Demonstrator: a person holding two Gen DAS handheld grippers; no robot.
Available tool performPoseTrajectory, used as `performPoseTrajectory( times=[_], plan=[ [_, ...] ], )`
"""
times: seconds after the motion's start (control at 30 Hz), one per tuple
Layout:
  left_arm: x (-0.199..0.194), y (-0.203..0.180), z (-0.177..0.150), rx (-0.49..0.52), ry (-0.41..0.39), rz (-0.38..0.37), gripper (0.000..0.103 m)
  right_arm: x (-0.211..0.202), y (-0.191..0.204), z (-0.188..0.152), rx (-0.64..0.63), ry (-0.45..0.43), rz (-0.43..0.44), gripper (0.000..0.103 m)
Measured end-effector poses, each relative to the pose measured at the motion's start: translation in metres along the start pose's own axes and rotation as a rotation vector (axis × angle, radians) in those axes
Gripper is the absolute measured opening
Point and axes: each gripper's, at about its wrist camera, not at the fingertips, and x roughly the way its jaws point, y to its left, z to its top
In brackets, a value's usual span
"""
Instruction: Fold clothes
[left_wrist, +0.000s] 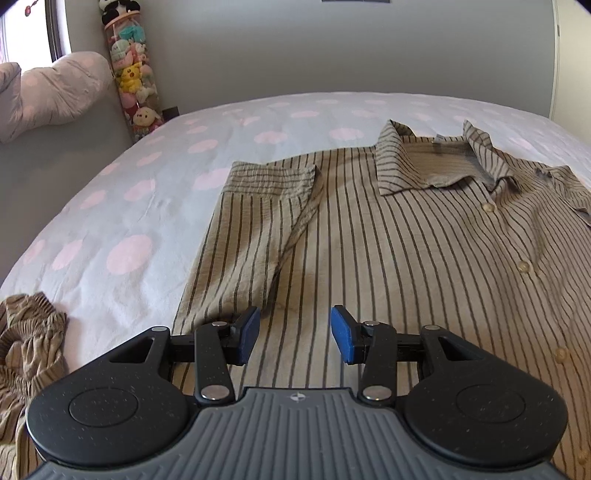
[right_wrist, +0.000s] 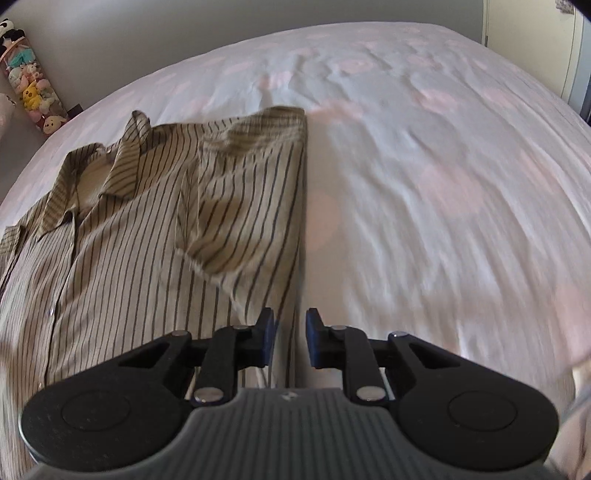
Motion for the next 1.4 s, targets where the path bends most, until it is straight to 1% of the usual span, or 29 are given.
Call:
performPoseTrajectory(
  times=[0.13, 0.17, 0.2, 0.33, 0.43, 0.53, 0.6, 0.63, 0.7, 0.73, 0.77, 0.9, 0.97, 1.0, 1.07, 1.1, 1.17, 1.27, 1.33, 1.4],
  plan=[
    [-0.02, -0.009, -0.014, 0.004, 0.065, -0.011, 0.041, -0.029, 0.0, -0.04, 0.012, 0.024, 0.003, 0.021],
    [-0.025, -0.012, -0.017, 0.009, 0.083, -0.01, 0.041, -0.034, 0.0, -0.049, 0.028, 0.029, 0.004, 0.022],
    [-0.032, -0.016, -0.023, 0.027, 0.084, -0.005, 0.041, -0.039, 0.0, -0.058, 0.052, 0.03, 0.011, 0.022],
    [-0.063, -0.024, -0.048, 0.031, 0.08, 0.031, 0.041, -0.059, 0.023, -0.087, 0.08, 0.029, 0.055, 0.024],
    [-0.084, -0.031, -0.062, 0.038, 0.076, 0.033, 0.041, -0.074, 0.045, -0.106, 0.075, 0.016, 0.09, 0.024],
    [-0.101, -0.041, -0.068, 0.085, 0.033, 0.019, 0.041, -0.087, 0.066, -0.126, 0.07, 0.0, 0.117, 0.024],
    [-0.109, -0.048, -0.069, 0.115, 0.001, -0.001, 0.041, -0.093, 0.072, -0.139, 0.035, -0.019, 0.096, 0.026],
    [-0.111, -0.05, -0.068, 0.121, -0.008, -0.011, 0.042, -0.096, 0.073, -0.145, 0.022, -0.031, 0.08, 0.03],
    [-0.115, -0.054, -0.067, 0.13, -0.021, -0.025, 0.042, -0.105, 0.072, -0.15, 0.029, -0.077, 0.082, 0.033],
    [-0.117, -0.056, -0.067, 0.134, -0.026, -0.029, 0.042, -0.11, 0.071, -0.151, 0.033, -0.096, 0.086, 0.038],
    [-0.119, -0.058, -0.067, 0.139, -0.031, -0.032, 0.042, -0.113, 0.07, -0.151, 0.037, -0.104, 0.09, 0.041],
    [-0.13, -0.061, -0.068, 0.15, -0.049, -0.056, 0.042, -0.12, 0.068, -0.151, 0.063, -0.098, 0.116, 0.045],
    [-0.134, -0.061, -0.066, 0.14, -0.046, -0.058, 0.043, -0.119, 0.07, -0.15, 0.064, -0.089, 0.114, 0.056],
    [-0.135, -0.062, -0.065, 0.136, -0.042, -0.061, 0.044, -0.116, 0.072, -0.149, 0.064, -0.073, 0.103, 0.057],
    [-0.135, -0.063, -0.062, 0.137, -0.035, -0.073, 0.047, -0.11, 0.077, -0.146, 0.058, -0.032, 0.076, 0.058],
    [-0.134, -0.065, -0.061, 0.146, -0.03, -0.082, 0.047, -0.106, 0.079, -0.144, 0.052, -0.006, 0.06, 0.058],
    [-0.13, -0.07, -0.062, 0.184, -0.017, -0.102, 0.047, -0.099, 0.082, -0.142, 0.061, 0.039, 0.022, 0.058],
    [-0.12, -0.078, -0.062, 0.233, 0.0, -0.14, 0.047, -0.095, 0.085, -0.139, 0.086, 0.081, -0.035, 0.058],
    [-0.115, -0.08, -0.061, 0.221, 0.009, -0.182, 0.047, -0.094, 0.09, -0.138, 0.09, 0.1, -0.076, 0.058],
    [-0.113, -0.081, -0.059, 0.191, 0.01, -0.229, 0.047, -0.091, 0.098, -0.137, 0.071, 0.138, -0.123, 0.058]
  ],
)
